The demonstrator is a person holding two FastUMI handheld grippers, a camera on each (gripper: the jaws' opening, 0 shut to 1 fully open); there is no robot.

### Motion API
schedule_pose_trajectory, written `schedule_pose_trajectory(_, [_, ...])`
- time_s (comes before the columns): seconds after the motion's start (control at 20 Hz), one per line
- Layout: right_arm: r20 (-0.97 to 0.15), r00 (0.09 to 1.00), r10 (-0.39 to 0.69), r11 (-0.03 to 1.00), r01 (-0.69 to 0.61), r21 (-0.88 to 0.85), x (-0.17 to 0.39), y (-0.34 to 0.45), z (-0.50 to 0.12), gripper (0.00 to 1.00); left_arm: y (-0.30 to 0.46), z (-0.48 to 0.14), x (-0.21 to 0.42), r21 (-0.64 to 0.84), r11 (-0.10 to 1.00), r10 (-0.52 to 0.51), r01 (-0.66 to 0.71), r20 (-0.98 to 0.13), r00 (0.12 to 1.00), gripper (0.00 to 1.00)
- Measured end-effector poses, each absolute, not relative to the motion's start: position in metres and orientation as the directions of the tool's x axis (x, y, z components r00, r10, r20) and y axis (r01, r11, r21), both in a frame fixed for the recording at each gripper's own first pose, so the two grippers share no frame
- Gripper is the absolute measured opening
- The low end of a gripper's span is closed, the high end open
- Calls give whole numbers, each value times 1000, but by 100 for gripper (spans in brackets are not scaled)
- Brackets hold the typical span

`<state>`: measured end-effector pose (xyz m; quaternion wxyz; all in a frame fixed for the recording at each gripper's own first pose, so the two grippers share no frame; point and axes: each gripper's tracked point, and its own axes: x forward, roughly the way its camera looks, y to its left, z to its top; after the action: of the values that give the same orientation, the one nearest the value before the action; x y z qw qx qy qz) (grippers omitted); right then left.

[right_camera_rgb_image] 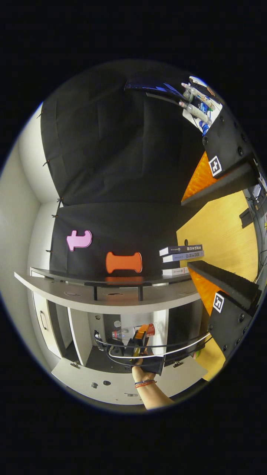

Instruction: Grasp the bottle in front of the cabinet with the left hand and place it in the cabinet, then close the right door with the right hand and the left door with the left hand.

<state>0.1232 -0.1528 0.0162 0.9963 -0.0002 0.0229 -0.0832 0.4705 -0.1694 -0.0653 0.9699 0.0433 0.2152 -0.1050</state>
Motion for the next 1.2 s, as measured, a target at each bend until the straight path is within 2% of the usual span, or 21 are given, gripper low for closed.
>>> schedule_pose_trajectory(0.3, [-52,983,-175,985,175,-2,125,-152,12,97,-169,-67,477,64,976,-160,207,-427,890,80])
schedule_pose_trajectory(0.55, [-57,985,-163,987,163,3,125,-145,13,97,-164,-65,470,74,978,-147,195,-415,898,93])
schedule_pose_trajectory(0.8, [-50,988,-144,990,144,-4,130,-140,15,97,-155,-48,447,75,979,-146,189,-386,911,94])
schedule_pose_trajectory(1.2, [-32,998,-50,999,50,-12,161,-124,28,97,-113,12,368,95,981,-142,169,-244,959,95])
